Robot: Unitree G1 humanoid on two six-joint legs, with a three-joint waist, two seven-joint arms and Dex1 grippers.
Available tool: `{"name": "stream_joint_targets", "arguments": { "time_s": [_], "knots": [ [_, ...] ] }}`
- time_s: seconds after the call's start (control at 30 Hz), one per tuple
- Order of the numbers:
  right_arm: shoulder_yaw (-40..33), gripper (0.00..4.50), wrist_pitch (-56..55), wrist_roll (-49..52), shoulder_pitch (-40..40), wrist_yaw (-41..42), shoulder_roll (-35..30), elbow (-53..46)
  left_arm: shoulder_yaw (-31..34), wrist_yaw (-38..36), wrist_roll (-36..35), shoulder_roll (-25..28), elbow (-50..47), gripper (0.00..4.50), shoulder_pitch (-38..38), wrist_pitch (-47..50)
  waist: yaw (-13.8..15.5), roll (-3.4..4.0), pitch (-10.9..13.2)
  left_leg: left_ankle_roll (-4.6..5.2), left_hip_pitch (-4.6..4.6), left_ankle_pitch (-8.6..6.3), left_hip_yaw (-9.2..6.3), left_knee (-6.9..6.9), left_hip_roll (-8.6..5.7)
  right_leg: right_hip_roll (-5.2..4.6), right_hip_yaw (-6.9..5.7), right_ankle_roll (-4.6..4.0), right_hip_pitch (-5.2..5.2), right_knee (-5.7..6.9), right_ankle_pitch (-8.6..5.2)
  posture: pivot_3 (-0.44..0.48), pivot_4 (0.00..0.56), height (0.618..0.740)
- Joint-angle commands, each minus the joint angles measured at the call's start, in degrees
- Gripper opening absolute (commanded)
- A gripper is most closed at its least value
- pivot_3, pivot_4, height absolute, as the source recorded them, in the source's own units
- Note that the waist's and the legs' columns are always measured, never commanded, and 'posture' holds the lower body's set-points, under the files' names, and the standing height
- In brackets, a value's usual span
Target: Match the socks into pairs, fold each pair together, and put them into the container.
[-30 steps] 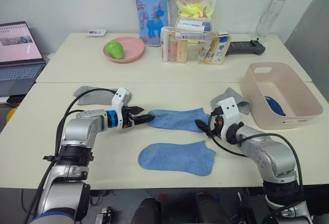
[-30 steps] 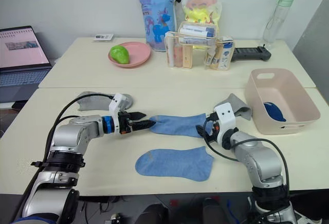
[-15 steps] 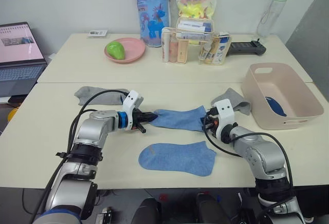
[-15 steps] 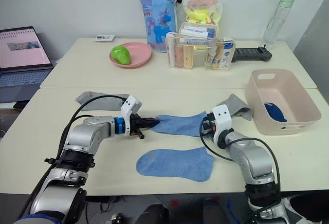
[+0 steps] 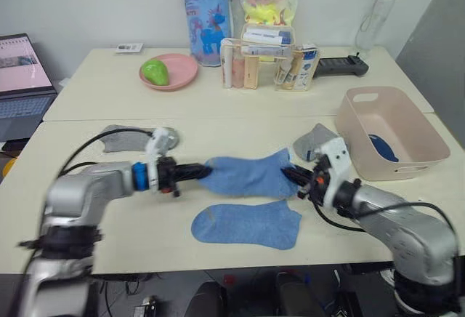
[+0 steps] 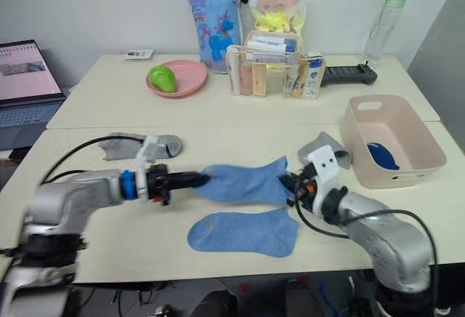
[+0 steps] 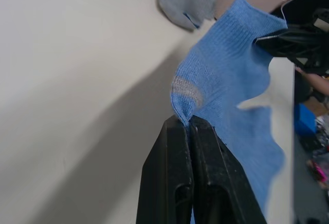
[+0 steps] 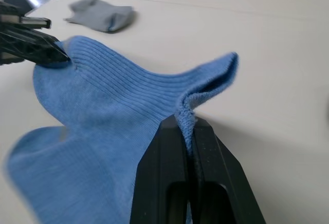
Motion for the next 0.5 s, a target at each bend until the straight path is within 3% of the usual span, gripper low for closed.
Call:
{"name": "stream_joint_targets", "arguments": {
  "time_s": [0.03,0.17,0.37,0.5],
  "knots": [
    [-3.8,0.04,6.0,8.2,0.8,-1.1,0.8,-5.1,1.5,1.2,-5.8,0.8,-7.6,0.0,4.3,4.8,0.2,0.0,0.0,0.03,0.08,-0.02,0.01,0.0,0.0,-0.01,0.01,0.0,0.08,0.0,0.0,0.0,0.15,0.703],
    [-3.3,0.04,9.5,12.0,4.0,-2.8,0.1,-7.5,1.9,4.3,-7.6,0.2,-9.5,0.0,7.8,6.0,0.8,0.0,0.0,0.1,0.12,-0.05,0.01,-0.01,-0.03,-0.03,0.0,0.01,0.14,-0.06,-0.01,0.0,0.15,0.703],
    [4.5,0.04,4.0,7.0,8.5,-4.3,-5.2,-8.1,-4.5,6.2,1.6,0.7,-8.9,0.0,15.3,-7.2,0.9,0.0,0.0,0.06,0.34,-0.03,0.2,-0.28,-0.04,-0.04,0.07,0.01,0.13,-0.09,-0.01,0.0,0.15,0.703],
    [8.9,0.04,-0.5,3.1,10.8,-4.4,-8.0,-6.3,-6.3,5.7,3.3,1.1,-8.1,0.0,17.6,-10.8,1.1,-0.01,0.0,0.01,0.38,-0.01,0.21,-0.39,-0.01,-0.04,0.1,0.01,0.14,-0.11,-0.01,0.0,0.15,0.703]
  ]
}}
